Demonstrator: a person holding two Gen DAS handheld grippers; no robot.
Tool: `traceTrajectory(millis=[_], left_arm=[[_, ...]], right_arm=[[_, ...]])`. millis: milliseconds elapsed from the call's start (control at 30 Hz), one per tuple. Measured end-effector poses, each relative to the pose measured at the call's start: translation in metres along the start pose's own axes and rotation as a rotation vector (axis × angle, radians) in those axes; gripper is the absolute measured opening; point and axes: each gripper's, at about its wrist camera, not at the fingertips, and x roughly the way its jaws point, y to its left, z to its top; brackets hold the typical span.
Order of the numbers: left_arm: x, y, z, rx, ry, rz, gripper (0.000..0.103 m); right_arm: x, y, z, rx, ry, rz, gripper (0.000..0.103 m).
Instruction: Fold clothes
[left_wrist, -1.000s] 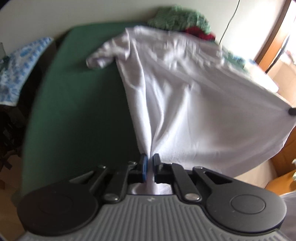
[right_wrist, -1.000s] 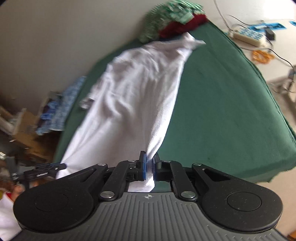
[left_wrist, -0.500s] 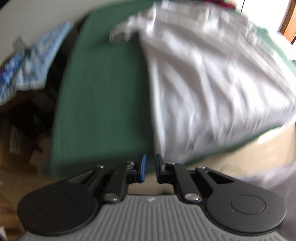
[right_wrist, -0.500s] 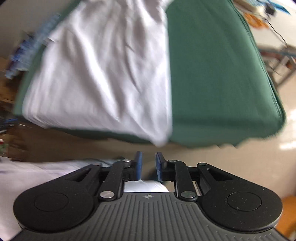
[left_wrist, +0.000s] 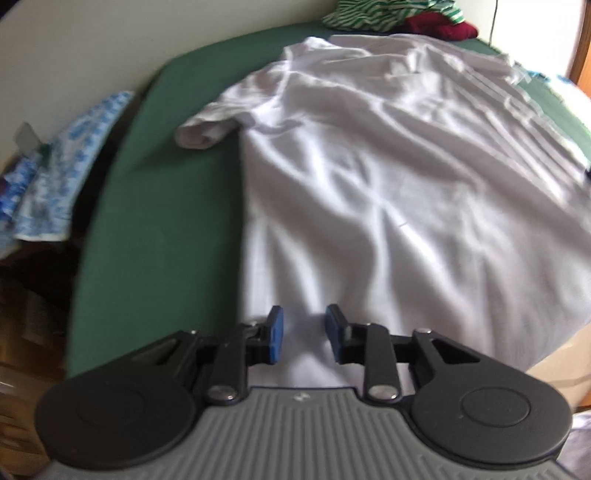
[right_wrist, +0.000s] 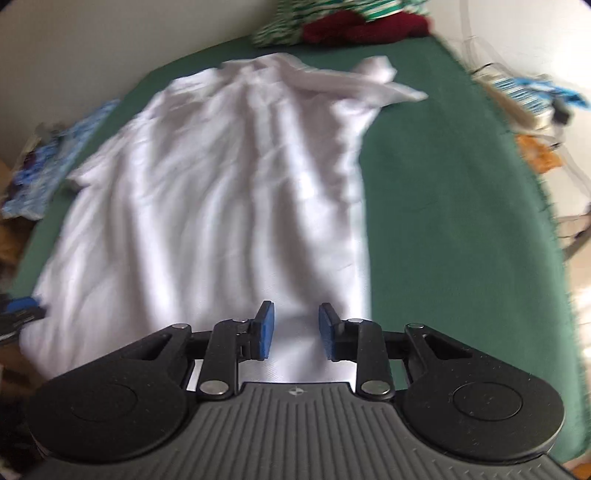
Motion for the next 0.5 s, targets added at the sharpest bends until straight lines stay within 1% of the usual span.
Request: traceTrajectory(millis=[67,100,133,167,200,233,267,300,433,467,500], left_arm=[[-0.002,0.007,-0.006,0.011,0.012,0.046,0.034],[0.0,0.012,-0.001,0.012,0.017,0.059,0.031],[-0.003,0.015,0.006,0.018,-0.001,0.064,0.024],[-0.005,0.017,0.015,0.027,-0.024,0.063,0.023],[-0.007,0.015,0.027,0.042,-0.061,0.044,0.026],[-0.006,0.013,0.04,0.056,-0.096,0.025,0.039],[-0.001,0.011,0.054,0.069,-0.127,0.008,0.051],[0.007,0.009,0.068,0.081,-0.152,-0.006,0.053],[0.059,-0.001,0.123,0.132,-0.191,-0.014,0.05],[0.074,-0.003,0.136,0.153,-0.199,0.006,0.05],[0.088,-0.006,0.146,0.175,-0.198,0.036,0.05]], right_arm=[[0.004,-0.013,0.014,0.021,-0.039,-0.069,0.028],[0.004,-0.015,0.023,0.015,-0.068,-0.077,0.028],[0.005,-0.016,0.033,0.007,-0.096,-0.085,0.028],[0.008,-0.013,0.042,-0.029,-0.118,-0.094,0.029],[0.016,-0.006,0.053,-0.082,-0.132,-0.119,0.031],[0.023,0.0,0.064,-0.134,-0.146,-0.145,0.033],[0.033,0.009,0.074,-0.177,-0.157,-0.189,0.033],[0.043,0.017,0.084,-0.217,-0.17,-0.232,0.033],[0.085,0.033,0.122,-0.332,-0.178,-0.344,0.034],[0.092,0.037,0.128,-0.358,-0.181,-0.362,0.037],[0.099,0.04,0.131,-0.399,-0.182,-0.4,0.039]])
